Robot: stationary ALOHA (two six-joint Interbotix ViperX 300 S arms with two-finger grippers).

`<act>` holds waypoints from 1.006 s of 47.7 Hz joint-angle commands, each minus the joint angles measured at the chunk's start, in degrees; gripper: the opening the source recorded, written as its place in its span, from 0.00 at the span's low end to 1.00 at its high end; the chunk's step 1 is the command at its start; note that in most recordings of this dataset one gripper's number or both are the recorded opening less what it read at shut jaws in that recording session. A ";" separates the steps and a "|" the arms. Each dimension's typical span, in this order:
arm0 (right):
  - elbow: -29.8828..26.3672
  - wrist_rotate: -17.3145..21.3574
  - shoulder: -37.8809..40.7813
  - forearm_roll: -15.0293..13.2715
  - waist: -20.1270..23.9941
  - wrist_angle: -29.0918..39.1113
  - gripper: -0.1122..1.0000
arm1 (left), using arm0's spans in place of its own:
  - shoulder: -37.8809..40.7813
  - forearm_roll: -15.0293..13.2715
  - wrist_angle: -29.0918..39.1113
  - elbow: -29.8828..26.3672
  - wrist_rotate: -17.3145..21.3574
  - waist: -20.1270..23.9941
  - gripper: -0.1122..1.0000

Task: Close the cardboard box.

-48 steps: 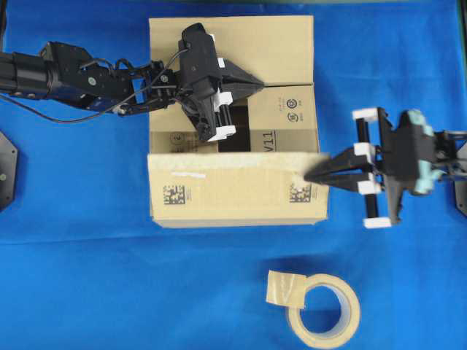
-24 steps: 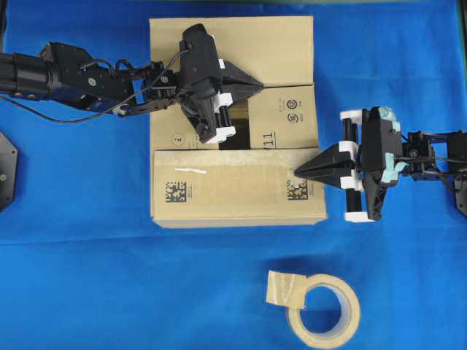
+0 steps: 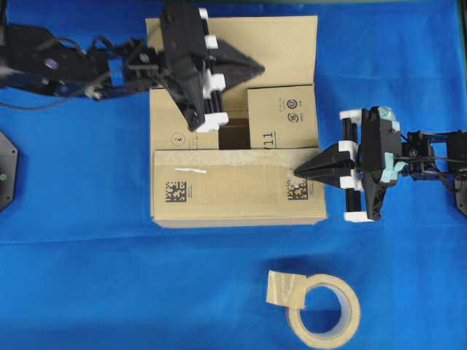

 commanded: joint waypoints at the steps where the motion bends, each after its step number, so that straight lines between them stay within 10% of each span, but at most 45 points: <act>1: -0.53 -0.09 -0.09 0.18 -0.18 0.18 0.10 | -3.96 0.00 4.57 -3.16 0.18 1.67 0.10; 25: -0.70 -0.18 -0.09 0.18 -0.18 -0.35 0.10 | 1.32 0.26 30.50 -16.61 0.44 17.31 0.10; 48: -0.70 -0.26 -0.09 0.09 -0.18 -0.26 0.10 | 10.11 0.26 44.38 -22.85 0.26 16.08 0.10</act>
